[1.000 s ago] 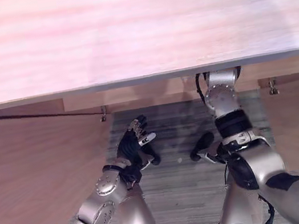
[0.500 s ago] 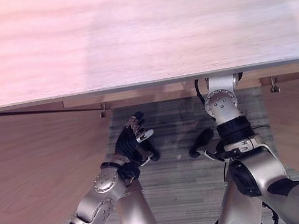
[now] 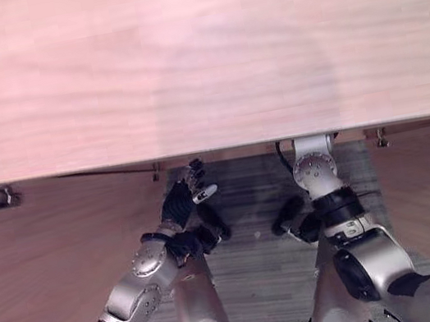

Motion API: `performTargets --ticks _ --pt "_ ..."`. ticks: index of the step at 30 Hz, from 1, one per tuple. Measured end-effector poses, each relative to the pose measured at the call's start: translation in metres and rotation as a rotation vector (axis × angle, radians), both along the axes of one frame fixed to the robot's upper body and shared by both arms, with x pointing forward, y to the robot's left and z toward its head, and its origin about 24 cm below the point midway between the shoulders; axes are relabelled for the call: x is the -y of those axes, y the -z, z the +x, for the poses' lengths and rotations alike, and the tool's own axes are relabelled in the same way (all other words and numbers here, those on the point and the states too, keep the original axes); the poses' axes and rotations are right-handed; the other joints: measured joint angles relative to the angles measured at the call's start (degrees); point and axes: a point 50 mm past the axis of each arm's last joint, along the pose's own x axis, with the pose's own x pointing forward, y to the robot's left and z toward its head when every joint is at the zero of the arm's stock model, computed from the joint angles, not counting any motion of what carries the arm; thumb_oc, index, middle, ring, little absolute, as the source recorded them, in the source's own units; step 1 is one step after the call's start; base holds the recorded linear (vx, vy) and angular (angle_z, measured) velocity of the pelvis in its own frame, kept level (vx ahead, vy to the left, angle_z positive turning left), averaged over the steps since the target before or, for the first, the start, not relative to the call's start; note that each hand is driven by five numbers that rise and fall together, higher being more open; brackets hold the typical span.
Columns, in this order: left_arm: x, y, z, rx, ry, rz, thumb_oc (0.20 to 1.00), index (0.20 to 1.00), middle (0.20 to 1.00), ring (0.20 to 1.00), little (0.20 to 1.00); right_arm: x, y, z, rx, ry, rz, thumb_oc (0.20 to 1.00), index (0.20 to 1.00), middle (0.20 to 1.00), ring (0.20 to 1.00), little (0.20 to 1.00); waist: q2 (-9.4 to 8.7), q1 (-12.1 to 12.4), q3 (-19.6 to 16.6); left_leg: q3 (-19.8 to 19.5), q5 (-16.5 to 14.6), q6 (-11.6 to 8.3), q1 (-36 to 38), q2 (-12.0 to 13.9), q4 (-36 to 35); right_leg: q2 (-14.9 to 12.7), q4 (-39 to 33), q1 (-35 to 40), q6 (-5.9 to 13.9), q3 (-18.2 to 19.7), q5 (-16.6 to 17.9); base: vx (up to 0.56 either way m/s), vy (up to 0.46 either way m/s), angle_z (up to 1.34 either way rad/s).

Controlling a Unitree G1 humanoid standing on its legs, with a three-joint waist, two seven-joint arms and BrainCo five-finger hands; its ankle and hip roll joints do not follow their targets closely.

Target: Put the empty folder in the office cabinet

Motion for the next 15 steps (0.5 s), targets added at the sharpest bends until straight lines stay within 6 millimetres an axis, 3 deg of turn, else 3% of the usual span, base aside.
performTargets --ticks 3,6,12,15 --pt "0.002 0.001 -0.001 -0.008 -0.003 -0.025 1.0 1.0 1.0 1.0 1.0 0.0 0.017 -0.002 -0.042 -0.023 -0.021 1.0 1.0 1.0 1.0 1.0 -0.02 0.1 0.0 1.1 3.8 -0.49 5.2 -1.1 -7.5 2.8 -6.7 4.9 0.07 -1.5 2.7 0.03 -0.092 -0.03" --pt "0.001 0.016 -0.012 -0.064 0.003 -0.034 1.0 1.0 1.0 1.0 1.0 -0.001 0.054 -0.008 -0.155 -0.038 -0.029 1.0 1.0 1.0 1.0 1.0 -0.42 -0.1 -6.8 1.1 7.8 -2.01 8.6 -2.7 -15.4 5.5 -12.4 7.6 0.39 -2.9 4.0 0.04 -0.113 0.0" --pt "0.001 0.023 -0.018 -0.094 0.033 -0.033 1.0 1.0 1.0 1.0 1.0 0.002 0.081 -0.011 -0.239 -0.054 -0.037 1.0 1.0 1.0 1.0 1.0 -0.73 -0.2 -9.8 1.7 11.4 -2.99 12.4 -3.0 -22.0 8.6 -16.9 10.3 -0.19 -3.4 5.4 0.03 -0.087 -0.07" --pt "0.0 0.028 -0.022 -0.119 0.045 -0.032 1.0 1.0 1.0 1.0 1.0 0.005 0.11 -0.02 -0.324 -0.068 -0.05 1.0 1.0 1.0 1.0 1.0 -0.75 -0.1 -11.5 2.3 12.7 -3.34 14.7 -3.0 -24.6 10.0 -19.4 12.3 -0.13 -3.6 6.3 0.05 -0.089 -0.07"
